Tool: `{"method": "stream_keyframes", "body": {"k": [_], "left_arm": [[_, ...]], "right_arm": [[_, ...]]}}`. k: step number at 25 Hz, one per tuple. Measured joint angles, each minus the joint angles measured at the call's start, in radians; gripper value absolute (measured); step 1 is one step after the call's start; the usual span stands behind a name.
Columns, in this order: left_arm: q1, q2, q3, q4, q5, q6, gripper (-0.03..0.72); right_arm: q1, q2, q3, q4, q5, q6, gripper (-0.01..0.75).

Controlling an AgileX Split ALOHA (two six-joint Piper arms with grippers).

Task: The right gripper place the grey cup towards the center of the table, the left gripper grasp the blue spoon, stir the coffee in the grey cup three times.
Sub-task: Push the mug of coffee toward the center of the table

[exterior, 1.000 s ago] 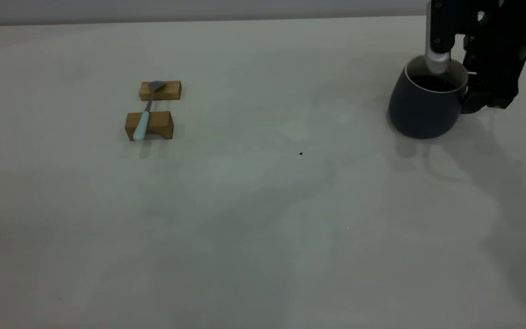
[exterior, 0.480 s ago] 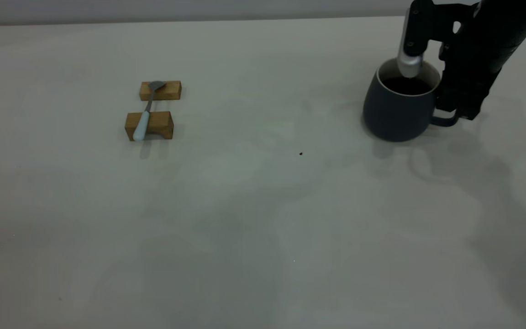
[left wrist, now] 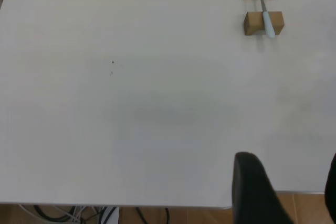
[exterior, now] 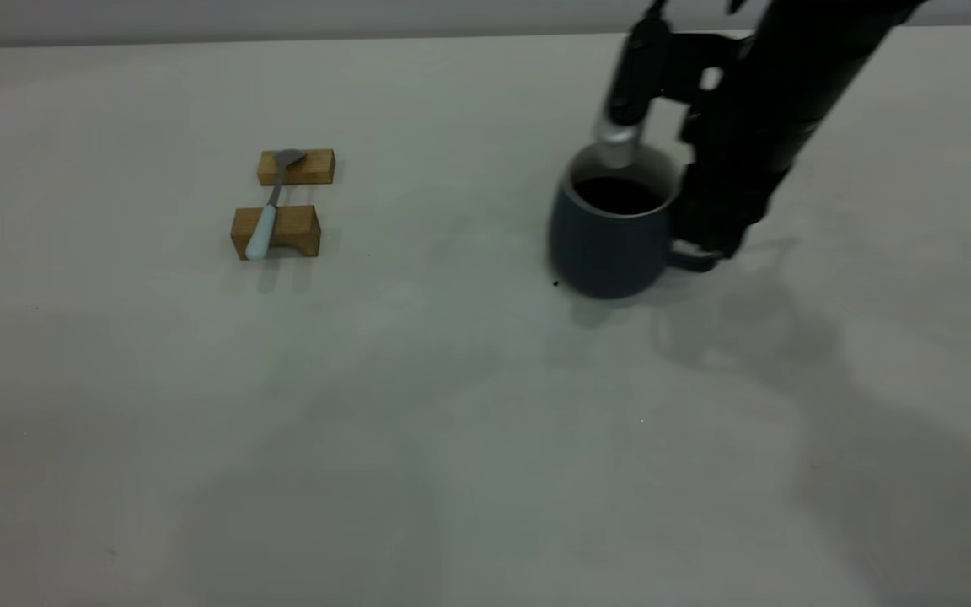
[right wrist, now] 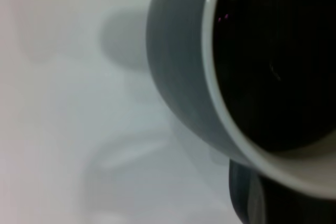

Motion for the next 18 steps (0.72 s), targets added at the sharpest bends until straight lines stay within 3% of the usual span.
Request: {"method": "stream_keyframes", "body": {"k": [7, 18], "left_arm": [[0.0, 0.0, 0.0, 0.0, 0.0, 0.0, 0.409], [0.0, 0.0, 0.0, 0.0, 0.0, 0.0, 0.409]], "right_arm": [[0.074, 0.004, 0.004, 0.013, -0.06, 0.121, 0.176], [0.088, 0.013, 0.005, 0.05, -0.118, 0.198, 0.176]]}}
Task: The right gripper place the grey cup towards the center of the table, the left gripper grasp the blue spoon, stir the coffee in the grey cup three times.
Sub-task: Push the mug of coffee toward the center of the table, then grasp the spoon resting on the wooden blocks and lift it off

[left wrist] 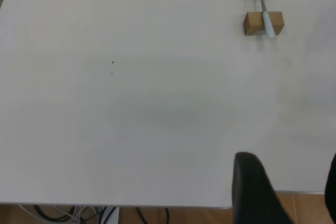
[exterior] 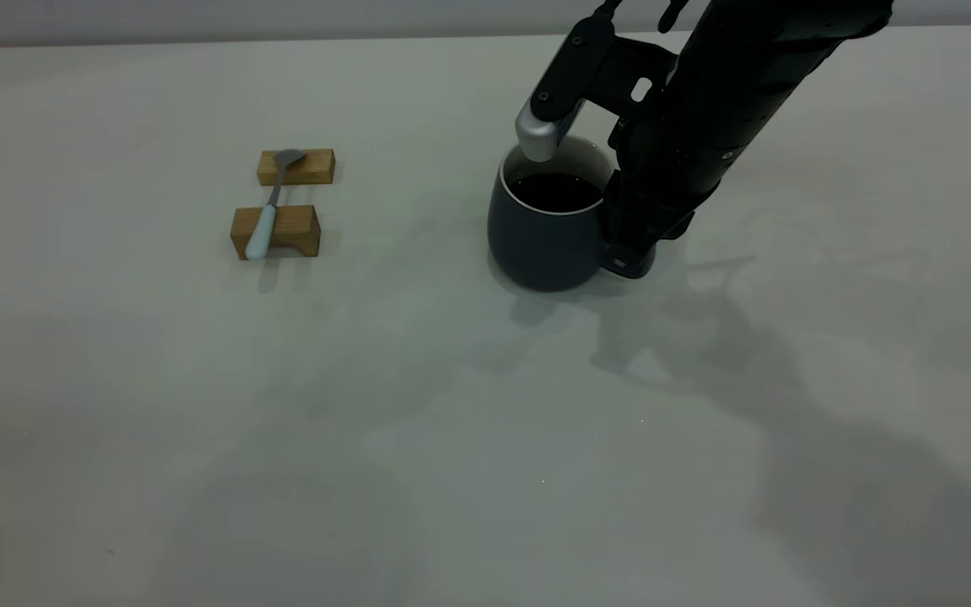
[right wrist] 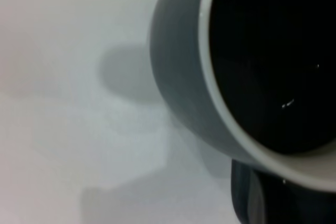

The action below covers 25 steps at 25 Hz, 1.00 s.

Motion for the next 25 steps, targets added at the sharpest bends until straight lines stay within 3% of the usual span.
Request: {"method": "stream_keyframes", "body": {"k": [4, 13, 18, 25], "left_arm": [[0.0, 0.0, 0.0, 0.0, 0.0, 0.0, 0.409], [0.0, 0.0, 0.0, 0.0, 0.0, 0.0, 0.409], [0.0, 0.0, 0.0, 0.0, 0.0, 0.0, 0.409], [0.0, 0.0, 0.0, 0.0, 0.0, 0.0, 0.409]], "right_arm": [[0.0, 0.0, 0.0, 0.018, -0.018, 0.006, 0.208], [0.0, -0.015, -0.002, 0.026, -0.018, 0.01, 0.488], [0.0, -0.166, -0.002, 0.023, 0.258, 0.01, 0.695], [-0.001, -0.504, -0.002, 0.005, 0.646, 0.217, 0.708]]}}
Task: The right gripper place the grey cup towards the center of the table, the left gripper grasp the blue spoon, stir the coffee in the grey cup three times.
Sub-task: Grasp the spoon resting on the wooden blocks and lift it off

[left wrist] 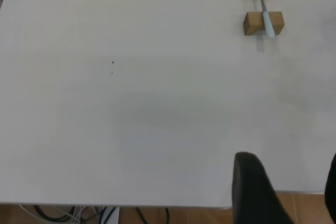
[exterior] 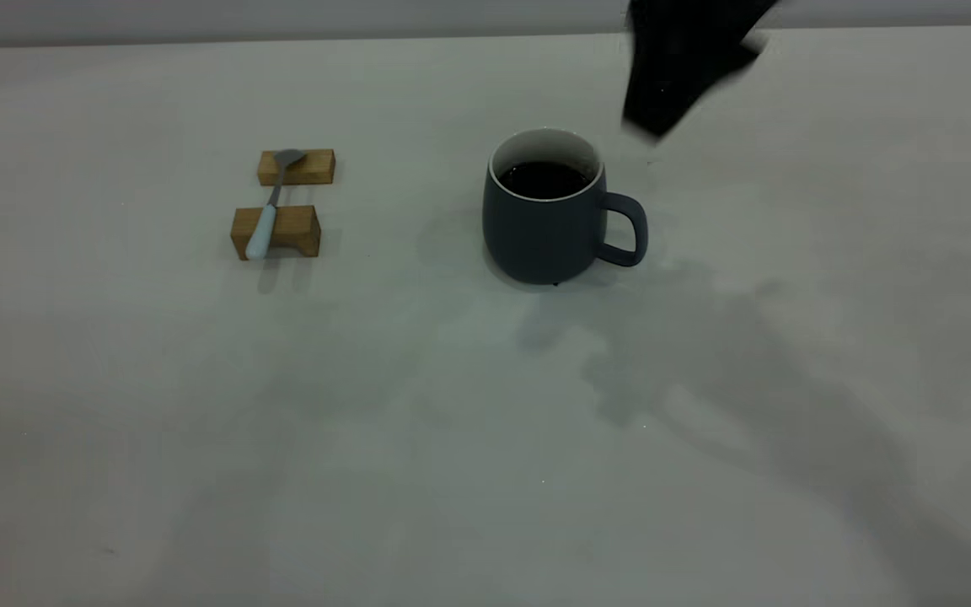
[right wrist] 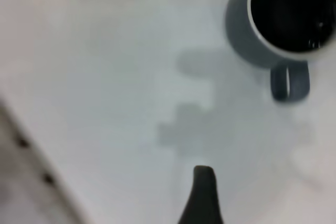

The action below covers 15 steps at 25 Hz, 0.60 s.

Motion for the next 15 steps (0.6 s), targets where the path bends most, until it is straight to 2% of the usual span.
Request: {"method": "stream_keyframes", "body": {"k": [4, 8, 11, 15], "left_arm": [[0.0, 0.0, 0.0, 0.0, 0.0, 0.0, 0.409], [0.0, 0.0, 0.0, 0.0, 0.0, 0.0, 0.409], [0.0, 0.0, 0.0, 0.0, 0.0, 0.0, 0.409], [0.0, 0.0, 0.0, 0.0, 0.0, 0.0, 0.409]], "right_arm": [[-0.002, -0.191, 0.002, -0.056, 0.216, 0.171, 0.661], [-0.004, -0.344, 0.002, -0.095, 0.425, 0.358, 0.645], [-0.006, -0.454, 0.014, -0.145, 0.462, 0.469, 0.642], [-0.006, -0.616, 0.071, -0.175, 0.473, 0.497, 0.641]]}}
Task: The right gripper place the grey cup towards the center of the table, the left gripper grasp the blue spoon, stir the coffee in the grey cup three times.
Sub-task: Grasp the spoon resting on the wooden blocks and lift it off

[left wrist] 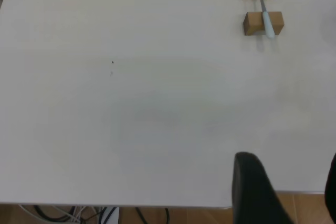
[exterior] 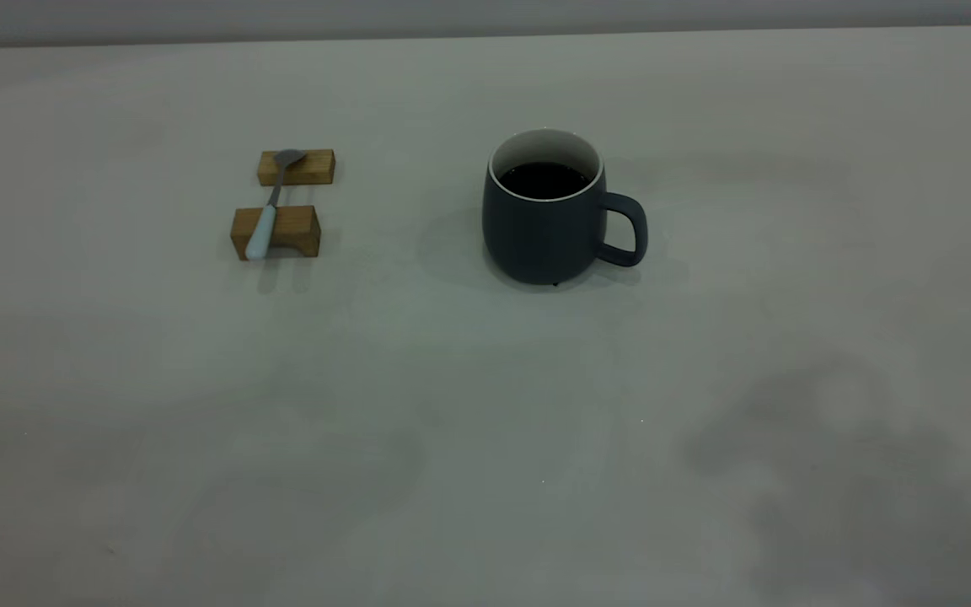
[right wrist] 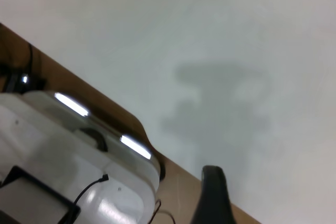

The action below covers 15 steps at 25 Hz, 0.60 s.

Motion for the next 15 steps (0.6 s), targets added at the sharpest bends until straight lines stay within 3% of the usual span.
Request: {"method": "stream_keyframes", "body": {"k": [7, 12, 15], "left_arm": [[0.0, 0.0, 0.0, 0.0, 0.0, 0.0, 0.409], [0.0, 0.0, 0.0, 0.0, 0.0, 0.0, 0.409], [0.0, 0.0, 0.0, 0.0, 0.0, 0.0, 0.409]], "right_arm": [[-0.017, -0.356, 0.265, -0.011, 0.009, 0.03, 0.634], [-0.164, -0.692, 0.507, 0.014, -0.037, 0.032, 0.628], [-0.254, -0.867, 0.583, 0.018, -0.052, 0.032, 0.62]]}}
